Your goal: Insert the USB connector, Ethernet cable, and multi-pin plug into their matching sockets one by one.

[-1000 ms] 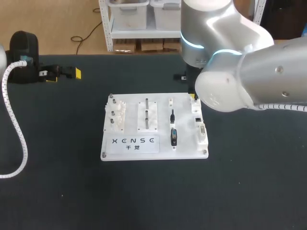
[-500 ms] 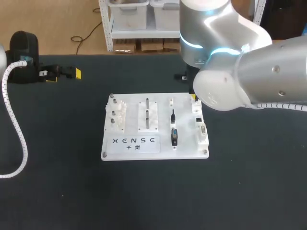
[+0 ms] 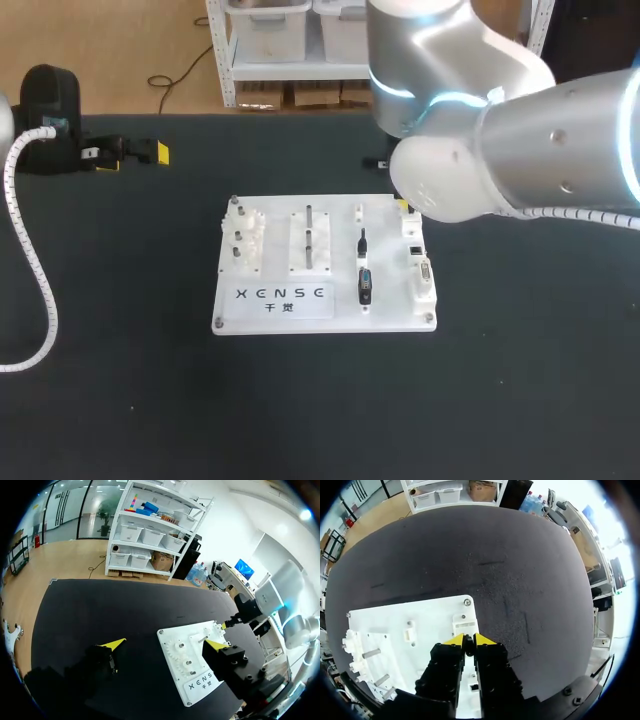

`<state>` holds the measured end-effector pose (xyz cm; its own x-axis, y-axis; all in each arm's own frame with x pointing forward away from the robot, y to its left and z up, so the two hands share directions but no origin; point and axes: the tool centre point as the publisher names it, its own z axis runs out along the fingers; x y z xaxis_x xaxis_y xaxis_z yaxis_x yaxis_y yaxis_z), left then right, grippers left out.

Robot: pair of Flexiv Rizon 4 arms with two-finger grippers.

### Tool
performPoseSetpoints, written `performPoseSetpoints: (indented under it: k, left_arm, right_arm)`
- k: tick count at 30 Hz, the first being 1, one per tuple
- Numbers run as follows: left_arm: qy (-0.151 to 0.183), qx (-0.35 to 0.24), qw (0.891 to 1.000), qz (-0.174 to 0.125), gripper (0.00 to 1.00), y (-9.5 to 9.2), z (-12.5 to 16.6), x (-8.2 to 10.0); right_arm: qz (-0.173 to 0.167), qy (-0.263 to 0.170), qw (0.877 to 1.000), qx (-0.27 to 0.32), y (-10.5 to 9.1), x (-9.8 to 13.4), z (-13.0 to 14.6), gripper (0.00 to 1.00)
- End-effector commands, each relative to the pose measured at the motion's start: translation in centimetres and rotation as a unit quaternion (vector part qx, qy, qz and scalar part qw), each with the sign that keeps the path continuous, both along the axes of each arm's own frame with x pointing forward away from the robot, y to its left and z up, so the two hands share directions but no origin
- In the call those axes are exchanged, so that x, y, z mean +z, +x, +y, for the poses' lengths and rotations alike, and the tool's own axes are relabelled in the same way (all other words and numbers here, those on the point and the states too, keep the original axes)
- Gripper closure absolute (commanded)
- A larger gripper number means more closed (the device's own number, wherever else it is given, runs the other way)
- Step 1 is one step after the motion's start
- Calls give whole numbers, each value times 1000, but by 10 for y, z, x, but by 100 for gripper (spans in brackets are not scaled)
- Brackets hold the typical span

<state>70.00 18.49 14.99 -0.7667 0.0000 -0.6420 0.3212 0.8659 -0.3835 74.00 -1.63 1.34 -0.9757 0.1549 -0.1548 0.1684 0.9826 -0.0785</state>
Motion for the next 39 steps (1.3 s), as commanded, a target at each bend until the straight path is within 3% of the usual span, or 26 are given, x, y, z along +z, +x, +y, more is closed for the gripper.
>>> performPoseSetpoints:
  k: [1, 3, 10, 15, 19, 26, 33, 34, 36, 38, 39]
  left_arm:
    - [0, 0, 1000, 0, 0, 0, 0, 0]
    - [0, 0, 1000, 0, 0, 0, 0, 0]
    - [0, 0, 1000, 0, 0, 0, 0, 0]
    - [0, 0, 1000, 0, 0, 0, 0, 0]
    - [0, 0, 1000, 0, 0, 0, 0, 0]
    - [0, 0, 1000, 0, 0, 0, 0, 0]
    - [0, 0, 1000, 0, 0, 0, 0, 0]
    - [0, 0, 1000, 0, 0, 0, 0, 0]
    - [0, 0, 1000, 0, 0, 0, 0, 0]
    - [0, 0, 1000, 0, 0, 0, 0, 0]
    - [0, 0, 1000, 0, 0, 0, 0, 0]
  right_arm:
    - [-7, -4, 1000, -3, 0, -14, -5, 74]
    - [-19, 0, 1000, 0, 0, -5, -2, 0]
    - [-79, -5, 997, 27, -7, 40, 24, 0]
    - [-91, 2, 995, 48, -22, 56, 46, 0]
    - [-78, 3, 995, 68, -39, 53, 61, 0]
    - [-27, 21, 997, 69, -64, 31, 74, 0]
    - [8, 41, 998, 53, -74, 10, 76, 0]
    - [13, 43, 998, 51, -74, 8, 76, 2]
    - [18, 44, 998, 51, -74, 4, 76, 22]
    - [23, 47, 997, 52, -74, 1, 77, 51]
    - [24, 46, 997, 52, -74, 0, 78, 53]
